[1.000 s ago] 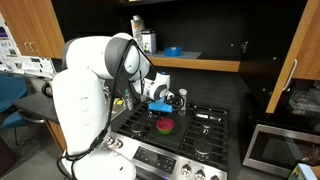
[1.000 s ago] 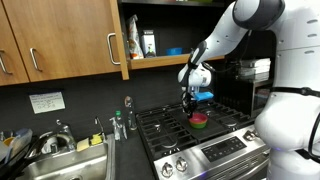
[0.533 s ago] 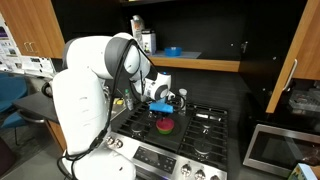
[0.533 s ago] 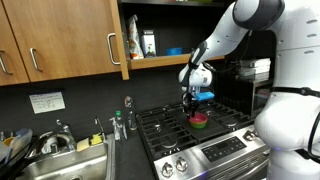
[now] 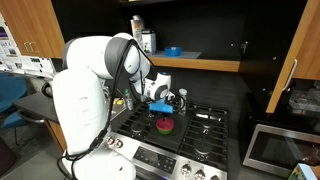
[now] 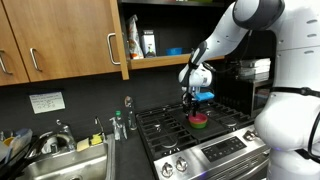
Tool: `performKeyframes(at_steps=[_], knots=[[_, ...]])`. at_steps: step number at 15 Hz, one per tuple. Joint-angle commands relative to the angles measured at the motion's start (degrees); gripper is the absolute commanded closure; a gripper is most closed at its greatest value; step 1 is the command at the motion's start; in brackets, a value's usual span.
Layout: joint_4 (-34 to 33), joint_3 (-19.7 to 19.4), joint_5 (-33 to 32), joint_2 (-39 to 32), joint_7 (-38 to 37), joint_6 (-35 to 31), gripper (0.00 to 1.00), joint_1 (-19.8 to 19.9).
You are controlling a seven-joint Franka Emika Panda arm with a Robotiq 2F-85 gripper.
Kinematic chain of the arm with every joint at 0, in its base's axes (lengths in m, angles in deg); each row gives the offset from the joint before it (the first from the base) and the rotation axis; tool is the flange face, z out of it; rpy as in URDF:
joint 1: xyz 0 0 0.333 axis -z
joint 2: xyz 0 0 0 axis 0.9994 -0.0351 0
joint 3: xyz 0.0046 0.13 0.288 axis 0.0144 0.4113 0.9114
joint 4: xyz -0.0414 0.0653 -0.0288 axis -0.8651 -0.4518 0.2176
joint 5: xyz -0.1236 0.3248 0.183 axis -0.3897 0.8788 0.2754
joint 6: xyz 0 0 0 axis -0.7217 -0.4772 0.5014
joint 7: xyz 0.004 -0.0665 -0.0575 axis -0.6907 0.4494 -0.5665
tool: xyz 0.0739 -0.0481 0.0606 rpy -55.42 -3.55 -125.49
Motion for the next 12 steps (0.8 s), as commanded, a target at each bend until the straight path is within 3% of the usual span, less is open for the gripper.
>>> performKeyframes(at_steps=[1,2,5,7,9,12], knots=[[0.41,0.38,2.04,0.57,1.58,0.62,0.38,0.45],[0.47,0.39,2.23,0.53,1.6,0.59,0.33,0.44],[0.65,0.37,2.76,0.54,1.8,0.62,0.37,0.48],[0.71,0.36,2.86,0.56,1.85,0.59,0.58,0.49],[0.72,0.38,2.99,0.58,1.9,0.58,0.69,0.47],[0.7,0.36,3.48,0.56,2.07,0.6,0.94,0.51]])
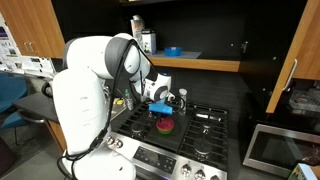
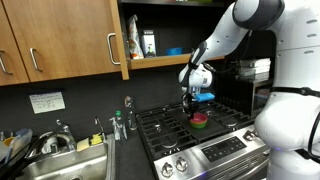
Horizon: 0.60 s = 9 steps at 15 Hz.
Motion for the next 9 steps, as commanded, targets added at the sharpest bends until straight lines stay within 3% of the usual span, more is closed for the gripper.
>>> performKeyframes(at_steps=[1,9], knots=[[0.22,0.36,1.91,0.59,1.76,0.62,0.99,0.53],[0.55,0.22,3.66,1.48,2.98,0.95,0.99,0.69]])
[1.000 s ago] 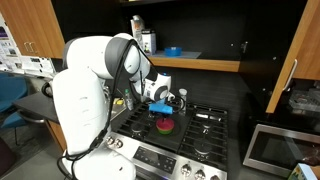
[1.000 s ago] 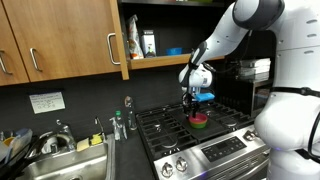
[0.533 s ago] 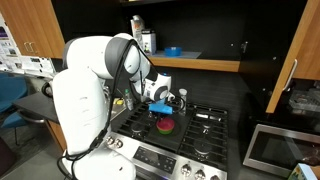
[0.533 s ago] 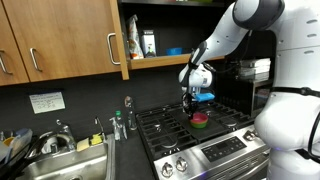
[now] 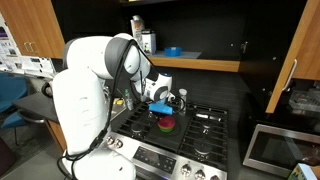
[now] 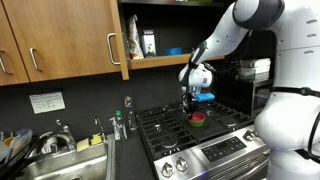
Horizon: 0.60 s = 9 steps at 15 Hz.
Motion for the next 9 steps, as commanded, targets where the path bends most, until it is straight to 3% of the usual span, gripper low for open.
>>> performKeyframes(at_steps=[1,9], knots=[[0.81,0.38,1.42,2.06,1.79,1.21,0.99,0.51],[2.75,0.14,-0.19,7.76,1.73,3.5,0.99,-0.47]])
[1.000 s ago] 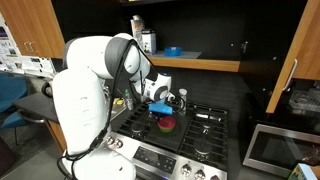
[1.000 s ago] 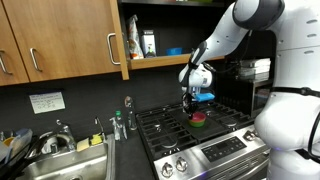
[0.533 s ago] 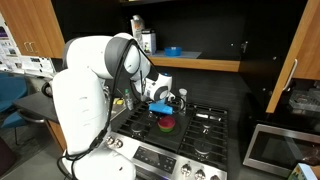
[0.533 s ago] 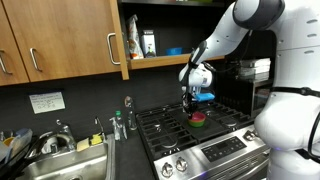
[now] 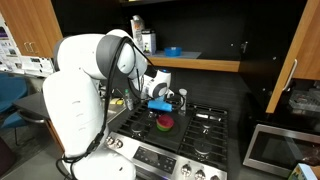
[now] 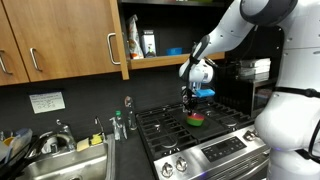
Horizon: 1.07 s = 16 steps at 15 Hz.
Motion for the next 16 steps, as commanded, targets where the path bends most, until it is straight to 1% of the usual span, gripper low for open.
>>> performKeyframes(at_steps=[1,8,11,16], knots=[[2.1,-0.14,-0.18,4.39,0.83,1.7,0.99,-0.5],[3.72,-0.39,-1.51,6.69,0.09,2.5,0.99,-1.45],[4.34,0.11,-6.24,6.41,-2.45,2.13,0.99,-1.67],[5.33,1.09,-16.95,7.85,-8.49,2.94,0.99,-1.92]])
